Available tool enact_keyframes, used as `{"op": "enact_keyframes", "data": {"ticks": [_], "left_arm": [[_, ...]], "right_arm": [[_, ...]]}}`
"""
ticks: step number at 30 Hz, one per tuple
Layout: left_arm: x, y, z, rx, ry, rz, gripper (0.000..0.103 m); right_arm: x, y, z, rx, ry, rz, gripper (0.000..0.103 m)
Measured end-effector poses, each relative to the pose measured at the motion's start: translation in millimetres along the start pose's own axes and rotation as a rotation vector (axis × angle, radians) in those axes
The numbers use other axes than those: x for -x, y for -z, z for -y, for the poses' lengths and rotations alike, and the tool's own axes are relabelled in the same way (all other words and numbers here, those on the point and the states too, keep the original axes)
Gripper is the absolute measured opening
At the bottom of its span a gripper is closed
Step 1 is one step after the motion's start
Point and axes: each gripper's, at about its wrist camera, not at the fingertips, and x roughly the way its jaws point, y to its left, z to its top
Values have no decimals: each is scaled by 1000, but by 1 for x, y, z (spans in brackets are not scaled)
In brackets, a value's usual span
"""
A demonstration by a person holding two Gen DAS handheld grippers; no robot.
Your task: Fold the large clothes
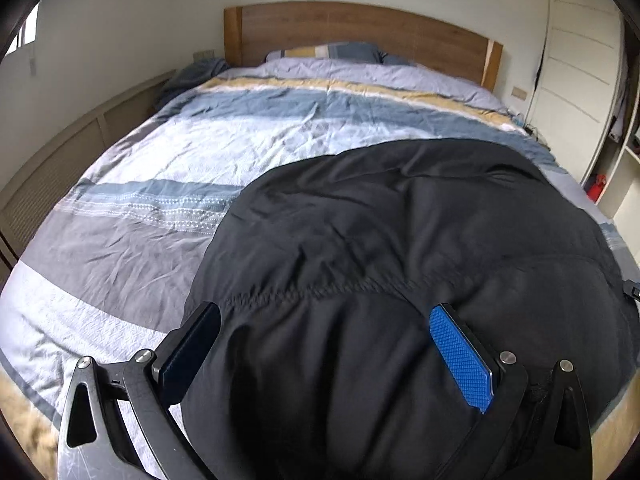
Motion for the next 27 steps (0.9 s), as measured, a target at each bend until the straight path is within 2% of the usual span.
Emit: {"op": "enact_keyframes", "data": {"ticks": [5, 12, 19, 27], "left_arm": [[29, 7, 2, -9, 16, 53, 103], [51, 12, -9, 5, 15, 83, 103], [58, 19, -23, 39, 12, 99, 103], [42, 24, -35, 65, 11, 78, 103]], "right_arm": [[34, 11, 15, -28, -8, 16, 81], [56, 15, 28, -87, -22, 18, 81], [60, 15, 37, -140, -45, 17, 81], [34, 21, 47, -195, -62, -34, 81]]}}
